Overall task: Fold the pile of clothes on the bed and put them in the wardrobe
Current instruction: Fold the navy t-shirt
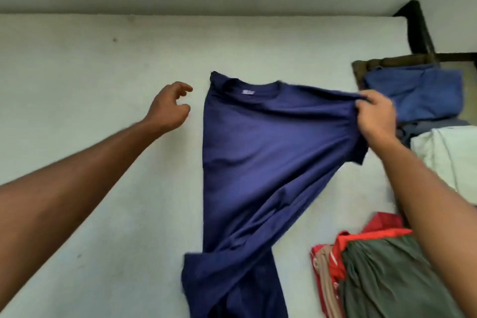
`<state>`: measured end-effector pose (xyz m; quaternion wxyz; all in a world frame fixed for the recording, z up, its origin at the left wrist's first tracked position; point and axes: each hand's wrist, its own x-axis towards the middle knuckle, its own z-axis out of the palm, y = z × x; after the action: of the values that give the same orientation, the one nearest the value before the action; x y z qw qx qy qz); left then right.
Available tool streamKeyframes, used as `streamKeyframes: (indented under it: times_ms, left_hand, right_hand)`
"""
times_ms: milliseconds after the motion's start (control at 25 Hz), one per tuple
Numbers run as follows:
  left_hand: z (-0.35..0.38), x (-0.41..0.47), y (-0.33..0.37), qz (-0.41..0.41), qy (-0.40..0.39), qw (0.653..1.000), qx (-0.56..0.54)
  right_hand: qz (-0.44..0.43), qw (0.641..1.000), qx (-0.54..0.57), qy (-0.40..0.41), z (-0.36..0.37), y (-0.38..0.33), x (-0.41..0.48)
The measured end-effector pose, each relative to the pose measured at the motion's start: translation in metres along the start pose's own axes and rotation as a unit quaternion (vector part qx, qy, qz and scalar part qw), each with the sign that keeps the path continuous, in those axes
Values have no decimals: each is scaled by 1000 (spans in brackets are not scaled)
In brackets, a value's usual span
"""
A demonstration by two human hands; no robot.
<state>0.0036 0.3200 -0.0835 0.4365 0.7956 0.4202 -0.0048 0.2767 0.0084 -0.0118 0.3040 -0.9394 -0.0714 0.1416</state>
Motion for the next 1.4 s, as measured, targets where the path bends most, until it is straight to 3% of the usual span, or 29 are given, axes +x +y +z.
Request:
streamKeyframes:
  times_ms: [80,200,360,520,640,720,760,840,920,1080,1200,1280,1400]
  left_hand:
    - [28,13,22,22,-49,997,52]
    - [63,37,53,49,-95,988,112]
    - [101,61,94,62,-112,981,146]
    - [121,69,116,46,-160,983,71]
    - [110,58,109,16,-138,989,-45]
    - [82,38,96,19,-128,987,-99]
    - [65,25,88,30,-139,987,-71]
    - [35,-5,69,65,-173,979,84]
    - [8,-44,44,72,-159,964,199]
    - [-36,-139,-16,1,-65,988,139]
    - [-39,-211,-70,-22,-51,987,150]
    - [-28,-264,-111,-6,-109,967,231]
    - [-9,-340,-166,-15,-275,889,365]
  right_hand:
    - [40,997,-24,59,-38,32,35]
    - [52,990,-133,-1,-32,67,48]
    - [64,991,-120,-7,14,99,30]
    - [54,994,-91,-17,47,106,9]
    - [19,998,-51,-20,58,109,4]
    - [-21,999,6,-24,60,103,-1]
    - [-35,999,18,-25,60,95,-7]
    - [-49,998,40,-29,59,82,-21]
    - [-53,995,49,-64,63,68,-47]
    - [-101,980,2,-173,77,40,-123]
    - [-184,946,-95,-249,104,49,-196]
    - [-198,917,-153,-311,118,63,-255]
    - [-155,887,-226,-373,129,89,-344]
